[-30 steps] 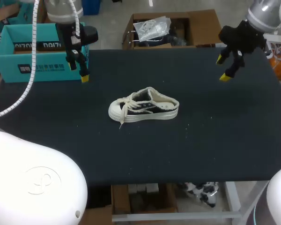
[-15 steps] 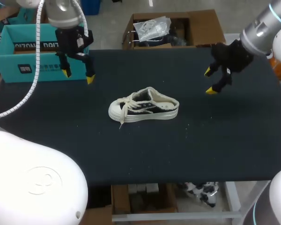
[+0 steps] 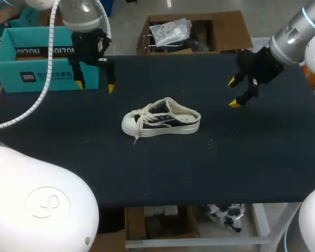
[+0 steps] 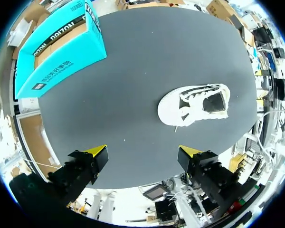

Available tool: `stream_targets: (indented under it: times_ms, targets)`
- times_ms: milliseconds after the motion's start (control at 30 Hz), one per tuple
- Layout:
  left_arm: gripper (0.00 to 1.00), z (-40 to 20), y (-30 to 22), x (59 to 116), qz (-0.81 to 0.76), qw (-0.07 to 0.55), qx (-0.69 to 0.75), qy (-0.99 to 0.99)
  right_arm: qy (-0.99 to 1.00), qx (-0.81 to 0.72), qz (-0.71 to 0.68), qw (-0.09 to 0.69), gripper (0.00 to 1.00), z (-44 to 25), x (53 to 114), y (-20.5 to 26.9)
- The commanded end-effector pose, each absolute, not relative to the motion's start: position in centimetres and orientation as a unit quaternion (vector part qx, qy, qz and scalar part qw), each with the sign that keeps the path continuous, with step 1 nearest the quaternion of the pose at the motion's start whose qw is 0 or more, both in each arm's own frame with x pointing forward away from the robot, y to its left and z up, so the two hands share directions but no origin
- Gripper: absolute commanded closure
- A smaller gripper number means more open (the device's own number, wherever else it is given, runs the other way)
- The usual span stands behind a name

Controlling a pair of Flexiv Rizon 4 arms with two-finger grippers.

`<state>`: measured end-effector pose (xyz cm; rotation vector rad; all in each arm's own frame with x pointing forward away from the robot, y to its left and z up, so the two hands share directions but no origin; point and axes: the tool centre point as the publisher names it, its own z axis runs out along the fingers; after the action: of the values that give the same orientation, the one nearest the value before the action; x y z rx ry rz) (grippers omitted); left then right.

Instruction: Open the shoe tongue, take the insole out of the shoe, put the insole back into the shoe, and pack the shoe into the shoebox

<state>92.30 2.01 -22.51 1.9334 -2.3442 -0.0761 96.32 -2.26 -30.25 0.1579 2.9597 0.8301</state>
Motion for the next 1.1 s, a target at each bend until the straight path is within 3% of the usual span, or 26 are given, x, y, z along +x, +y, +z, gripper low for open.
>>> stream_targets:
  times_ms: [33, 367, 1100]
  targets:
    - [0.00, -23.1, -1.5, 90.4, -0.018, 0.029, 0.688, -0.725, 0.953, 0.056, 0.296, 0.035, 0.00, -32.6, 96.6, -1.1]
    - [0.00, -24.6, -6.6, 88.7, -0.017, 0.034, 0.740, -0.671, 0.934, 0.054, 0.350, 0.045, 0.00, -36.2, 95.8, 2.7]
    - [0.00, -26.9, -9.7, 89.7, -0.008, 0.054, 0.713, -0.699, 0.916, 0.043, 0.399, 0.005, 0.00, -40.5, 97.3, 8.9]
